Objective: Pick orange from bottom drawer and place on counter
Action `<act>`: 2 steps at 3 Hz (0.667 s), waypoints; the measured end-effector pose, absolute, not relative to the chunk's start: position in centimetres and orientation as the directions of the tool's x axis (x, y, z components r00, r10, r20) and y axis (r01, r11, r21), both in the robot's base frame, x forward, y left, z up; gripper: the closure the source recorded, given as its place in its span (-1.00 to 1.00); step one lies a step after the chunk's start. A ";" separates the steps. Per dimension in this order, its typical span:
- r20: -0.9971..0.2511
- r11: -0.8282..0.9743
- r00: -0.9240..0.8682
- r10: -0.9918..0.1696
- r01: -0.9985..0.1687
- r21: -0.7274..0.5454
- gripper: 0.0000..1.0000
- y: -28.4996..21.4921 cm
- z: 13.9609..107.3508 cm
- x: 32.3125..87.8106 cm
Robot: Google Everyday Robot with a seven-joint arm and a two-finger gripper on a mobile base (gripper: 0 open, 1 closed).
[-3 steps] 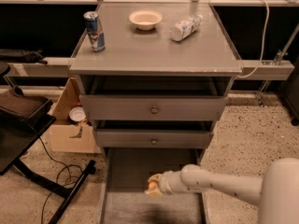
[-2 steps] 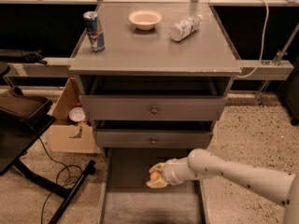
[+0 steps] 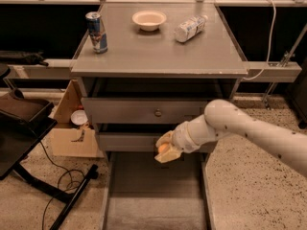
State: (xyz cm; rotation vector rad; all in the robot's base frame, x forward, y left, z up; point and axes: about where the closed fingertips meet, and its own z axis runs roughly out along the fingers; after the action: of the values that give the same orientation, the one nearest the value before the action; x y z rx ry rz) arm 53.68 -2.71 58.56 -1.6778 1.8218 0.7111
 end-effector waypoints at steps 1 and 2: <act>-0.686 0.051 -0.022 -0.727 -0.998 -0.022 1.00 -3.3 67.4 54.5; -0.674 0.071 -0.019 -0.739 -0.996 -0.049 1.00 -3.6 75.4 56.8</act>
Offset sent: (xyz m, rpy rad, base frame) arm 0.0655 -0.0165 0.2690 -0.0711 -0.0968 -0.0390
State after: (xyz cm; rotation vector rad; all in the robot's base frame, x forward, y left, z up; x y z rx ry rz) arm 56.82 -3.56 75.36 -1.7205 1.8121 0.6162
